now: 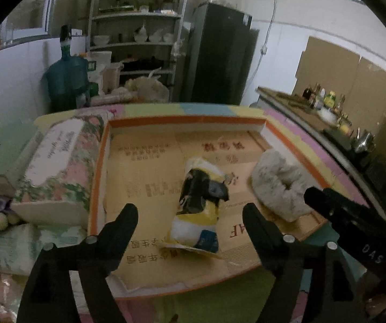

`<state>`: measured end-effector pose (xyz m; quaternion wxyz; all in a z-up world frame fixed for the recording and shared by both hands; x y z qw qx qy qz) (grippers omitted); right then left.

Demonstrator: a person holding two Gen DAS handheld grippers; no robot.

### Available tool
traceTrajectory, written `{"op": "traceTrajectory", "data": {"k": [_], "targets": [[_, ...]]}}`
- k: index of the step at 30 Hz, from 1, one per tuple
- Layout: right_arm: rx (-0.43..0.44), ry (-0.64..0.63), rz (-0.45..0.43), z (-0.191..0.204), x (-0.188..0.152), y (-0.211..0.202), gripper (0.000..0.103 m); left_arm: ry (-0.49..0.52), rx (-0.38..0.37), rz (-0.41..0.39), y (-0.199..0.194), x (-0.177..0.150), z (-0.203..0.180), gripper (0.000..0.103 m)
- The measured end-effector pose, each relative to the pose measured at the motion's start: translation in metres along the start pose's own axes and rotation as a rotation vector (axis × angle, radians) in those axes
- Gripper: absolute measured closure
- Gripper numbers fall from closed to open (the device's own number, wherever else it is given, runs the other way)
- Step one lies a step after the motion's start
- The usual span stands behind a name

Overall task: Organize soft objects
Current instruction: 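Withdraw both tools from the tray back toward the remaining objects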

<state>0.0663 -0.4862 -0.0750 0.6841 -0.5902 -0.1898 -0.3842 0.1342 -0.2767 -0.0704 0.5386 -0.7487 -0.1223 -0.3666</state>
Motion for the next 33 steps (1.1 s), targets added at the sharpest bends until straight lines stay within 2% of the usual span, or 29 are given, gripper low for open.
{"op": "traceTrajectory", "data": {"k": [4,10,15,19,26,30,33], "targets": [[-0.007,0.023,-0.027,0.002,-0.002,-0.016,0.049,0.005,-0.013,-0.056,-0.022,0.002,0.004,0.017],[-0.001,0.028,-0.053,0.018,-0.005,-0.033,0.043,0.017,0.013,-0.142,-0.054,0.002,0.018,0.016],[0.028,0.024,-0.082,0.048,-0.010,-0.046,0.037,0.003,0.016,-0.155,-0.079,-0.004,0.038,0.015],[0.065,-0.005,-0.091,0.081,-0.013,-0.051,0.035,-0.007,-0.006,-0.125,-0.094,-0.010,0.059,0.016],[0.112,-0.067,-0.086,0.138,-0.021,-0.052,0.034,-0.059,0.110,-0.186,-0.137,-0.026,0.110,0.016],[0.129,-0.100,-0.097,0.166,-0.027,-0.054,0.028,-0.088,0.154,-0.251,-0.164,-0.035,0.142,0.016],[0.146,-0.118,-0.092,0.184,-0.034,-0.055,0.028,-0.093,0.175,-0.268,-0.178,-0.040,0.163,0.016]]}}
Point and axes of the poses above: each gripper's, at about its wrist camera, not at the fingertips, and y roughly the way its jaws point, z to its left, x to its top, the point moved 2 cm from there along y, roughly the way its jaws point, and after that the axes turned 5 degrees about z, right-handed, at the moved point
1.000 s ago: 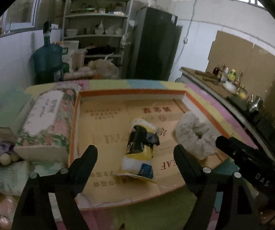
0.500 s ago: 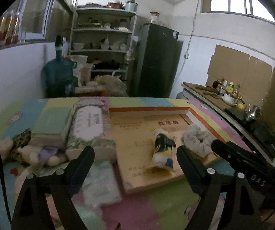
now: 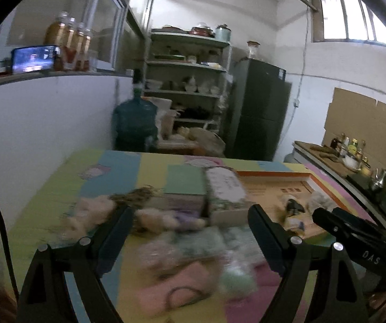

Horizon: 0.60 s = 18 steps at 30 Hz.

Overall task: Organize soft objects
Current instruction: 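Withdraw both tools from the tray back toward the remaining objects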

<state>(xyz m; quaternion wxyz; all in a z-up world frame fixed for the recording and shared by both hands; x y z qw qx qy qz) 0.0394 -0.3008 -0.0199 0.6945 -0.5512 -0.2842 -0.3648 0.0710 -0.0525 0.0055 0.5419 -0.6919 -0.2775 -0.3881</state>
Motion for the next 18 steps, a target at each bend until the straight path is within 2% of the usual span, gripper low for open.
{"op": "traceTrajectory", "data": {"k": [8,12,18], "targets": [[0.058,-0.063,0.043,0.045,-0.018,0.012,0.027,-0.015,0.016,0.012,-0.014,-0.012,0.046,0.016],[0.087,-0.104,0.085,0.060,-0.030,0.018,0.027,0.011,-0.005,0.024,-0.017,-0.028,0.059,0.016],[0.104,-0.138,0.170,0.073,-0.053,0.037,0.027,0.026,-0.058,0.084,-0.001,-0.053,0.063,0.016]]}}
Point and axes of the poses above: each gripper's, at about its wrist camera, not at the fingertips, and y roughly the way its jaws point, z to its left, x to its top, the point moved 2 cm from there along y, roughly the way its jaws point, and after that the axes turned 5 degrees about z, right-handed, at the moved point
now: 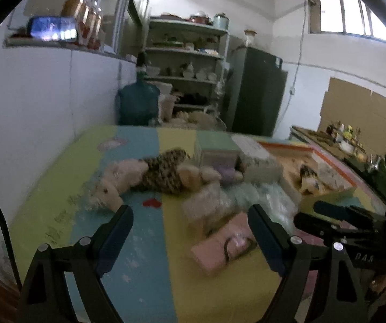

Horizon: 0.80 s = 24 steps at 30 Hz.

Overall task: Organize soft objects
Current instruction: 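Withdraw both tools from the tray back toward the remaining objects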

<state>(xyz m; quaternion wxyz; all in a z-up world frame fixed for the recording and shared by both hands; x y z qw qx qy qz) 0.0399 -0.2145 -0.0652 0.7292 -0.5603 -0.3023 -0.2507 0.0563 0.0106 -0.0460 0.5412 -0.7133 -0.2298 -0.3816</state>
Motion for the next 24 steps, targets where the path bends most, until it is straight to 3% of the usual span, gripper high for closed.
{"op": "traceTrajectory", "data": {"k": [22,24], "targets": [[0.062,0.051,0.117,-0.004,-0.009,0.046,0.027,0.084,-0.068,0.146,0.056,-0.027,-0.004,0.018],[0.077,0.054,0.123,-0.005,-0.009,0.048,0.034,0.096,-0.076,0.160,0.062,-0.027,-0.006,0.018]]}}
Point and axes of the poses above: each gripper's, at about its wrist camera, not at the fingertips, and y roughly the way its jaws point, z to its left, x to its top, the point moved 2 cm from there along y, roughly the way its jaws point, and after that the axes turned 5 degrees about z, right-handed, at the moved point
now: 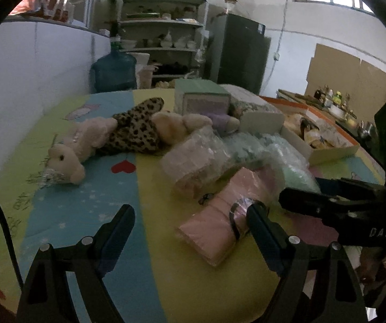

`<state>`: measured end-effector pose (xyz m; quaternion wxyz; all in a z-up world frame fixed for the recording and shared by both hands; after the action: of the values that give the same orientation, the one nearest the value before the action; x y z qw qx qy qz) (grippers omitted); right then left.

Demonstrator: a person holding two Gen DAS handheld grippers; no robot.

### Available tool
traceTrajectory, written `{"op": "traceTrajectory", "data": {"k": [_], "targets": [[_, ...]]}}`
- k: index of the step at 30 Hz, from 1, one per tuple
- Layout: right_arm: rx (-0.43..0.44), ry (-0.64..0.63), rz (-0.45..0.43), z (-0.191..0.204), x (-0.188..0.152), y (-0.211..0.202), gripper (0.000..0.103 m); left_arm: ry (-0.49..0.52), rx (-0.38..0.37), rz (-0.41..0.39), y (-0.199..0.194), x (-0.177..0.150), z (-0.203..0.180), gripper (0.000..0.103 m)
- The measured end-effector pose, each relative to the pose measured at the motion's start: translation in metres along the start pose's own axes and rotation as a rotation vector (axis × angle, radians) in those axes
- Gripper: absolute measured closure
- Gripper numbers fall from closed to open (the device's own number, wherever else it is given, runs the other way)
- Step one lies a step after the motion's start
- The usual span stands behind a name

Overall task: Organize soft objects
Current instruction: 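Withdraw both tools from the tray back toward the remaining objects, then grasp the pink wrapped towel with the left tool while the right tool grasps the green bagged ball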

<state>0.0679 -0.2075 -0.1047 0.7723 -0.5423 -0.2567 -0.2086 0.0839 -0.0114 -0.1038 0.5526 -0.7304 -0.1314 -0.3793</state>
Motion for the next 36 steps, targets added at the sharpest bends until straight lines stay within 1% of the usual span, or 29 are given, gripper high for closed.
{"op": "traceTrajectory", "data": {"k": [1,3,5,7,8,9,11,15,19,24,30,36], "targets": [[0.006,-0.001,-0.001,0.000,0.000,0.000,0.042,0.002,-0.012,0.004,0.002,0.000,0.000,0.018],[0.018,-0.004,0.006,0.000,0.000,0.001,0.052,0.000,-0.046,0.014,0.006,0.002,0.000,0.018],[0.018,-0.007,0.003,0.001,0.000,0.000,0.052,0.001,-0.079,0.030,0.011,0.002,-0.003,0.019],[0.026,-0.004,0.002,0.000,-0.001,-0.001,0.053,0.022,-0.077,0.024,0.011,0.000,-0.008,0.023],[0.031,-0.001,0.001,0.000,-0.002,-0.001,0.053,0.040,-0.085,0.024,0.011,-0.001,-0.011,0.028],[0.035,0.002,0.000,0.000,-0.003,-0.002,0.053,0.050,-0.090,0.023,0.010,-0.002,-0.013,0.039],[0.042,0.005,-0.002,0.000,-0.005,-0.004,0.053,0.060,-0.108,0.019,0.007,-0.004,-0.018,0.042],[0.051,0.001,-0.007,0.002,-0.008,-0.008,0.054,0.055,-0.113,0.001,0.002,-0.007,-0.021,0.052],[0.057,-0.010,-0.019,0.005,-0.009,-0.015,0.054,0.039,-0.115,-0.016,-0.007,-0.009,-0.022,0.055],[0.064,-0.019,-0.051,0.008,-0.008,-0.028,0.054,0.032,-0.108,-0.066,-0.026,-0.007,-0.022,0.056],[0.064,-0.019,-0.103,0.005,-0.002,-0.048,0.054,0.042,-0.100,-0.121,-0.046,0.005,-0.031,0.058],[0.040,-0.008,-0.166,-0.009,0.006,-0.071,0.054,0.050,-0.123,-0.158,-0.052,0.022,-0.048,0.059]]}}
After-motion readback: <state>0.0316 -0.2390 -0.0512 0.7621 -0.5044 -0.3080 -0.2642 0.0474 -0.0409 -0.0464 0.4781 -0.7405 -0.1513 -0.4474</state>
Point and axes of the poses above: each gripper's, at about its wrist camera, not at the fingertips, and y roughly the way its jaws point, z to its left, x to its top, the point moved 2 cm from there along y, roughly the way its jaws point, and after that the axes turned 5 degrees about z, right-handed, at the moved point
